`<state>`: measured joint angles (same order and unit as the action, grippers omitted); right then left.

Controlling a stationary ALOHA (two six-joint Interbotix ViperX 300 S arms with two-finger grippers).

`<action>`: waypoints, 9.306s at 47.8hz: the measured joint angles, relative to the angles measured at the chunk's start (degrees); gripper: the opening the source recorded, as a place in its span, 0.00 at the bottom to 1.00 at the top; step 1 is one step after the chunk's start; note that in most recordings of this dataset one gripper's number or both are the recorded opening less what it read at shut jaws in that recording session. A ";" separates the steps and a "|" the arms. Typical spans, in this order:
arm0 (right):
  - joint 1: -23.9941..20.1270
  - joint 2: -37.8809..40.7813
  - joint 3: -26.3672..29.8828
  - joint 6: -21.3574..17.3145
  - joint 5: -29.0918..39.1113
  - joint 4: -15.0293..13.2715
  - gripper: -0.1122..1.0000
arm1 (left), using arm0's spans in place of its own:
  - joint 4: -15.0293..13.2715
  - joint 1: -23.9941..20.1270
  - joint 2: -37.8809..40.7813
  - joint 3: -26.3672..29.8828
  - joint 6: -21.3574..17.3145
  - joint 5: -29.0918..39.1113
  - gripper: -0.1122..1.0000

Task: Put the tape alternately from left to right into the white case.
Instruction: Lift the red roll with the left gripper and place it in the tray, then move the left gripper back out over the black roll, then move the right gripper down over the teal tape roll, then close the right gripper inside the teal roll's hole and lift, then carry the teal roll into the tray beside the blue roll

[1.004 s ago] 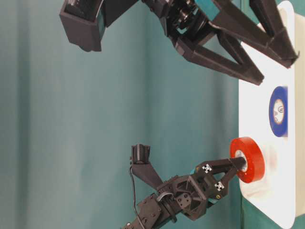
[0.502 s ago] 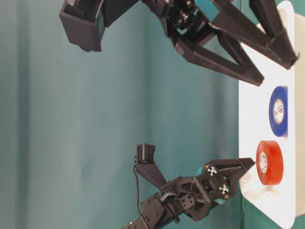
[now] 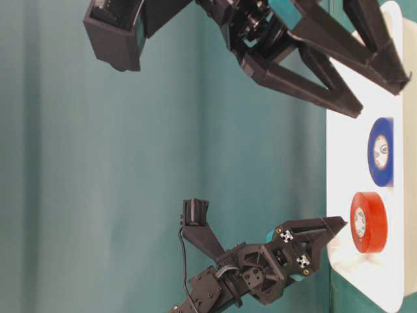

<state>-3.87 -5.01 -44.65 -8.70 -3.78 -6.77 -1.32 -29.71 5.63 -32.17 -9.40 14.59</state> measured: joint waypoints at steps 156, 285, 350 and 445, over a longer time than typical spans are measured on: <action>-10.46 5.98 4.57 -1.67 -3.25 0.00 0.81 | -0.09 29.44 -11.43 -9.67 2.64 3.60 0.79; -12.13 26.63 29.97 -1.14 25.40 -3.34 0.71 | -0.18 29.53 -11.43 -11.25 2.64 2.20 0.79; -12.13 18.11 29.09 -1.05 26.28 -3.34 0.36 | -0.09 29.53 -11.34 -11.87 2.64 2.20 0.79; 25.58 3.34 5.01 -1.93 12.66 -7.56 0.36 | -0.09 31.03 -11.34 -11.95 2.64 0.97 0.79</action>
<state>21.71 -1.67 -39.64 -10.63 8.88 -14.33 -1.41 1.32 -5.71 -44.12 -6.77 15.56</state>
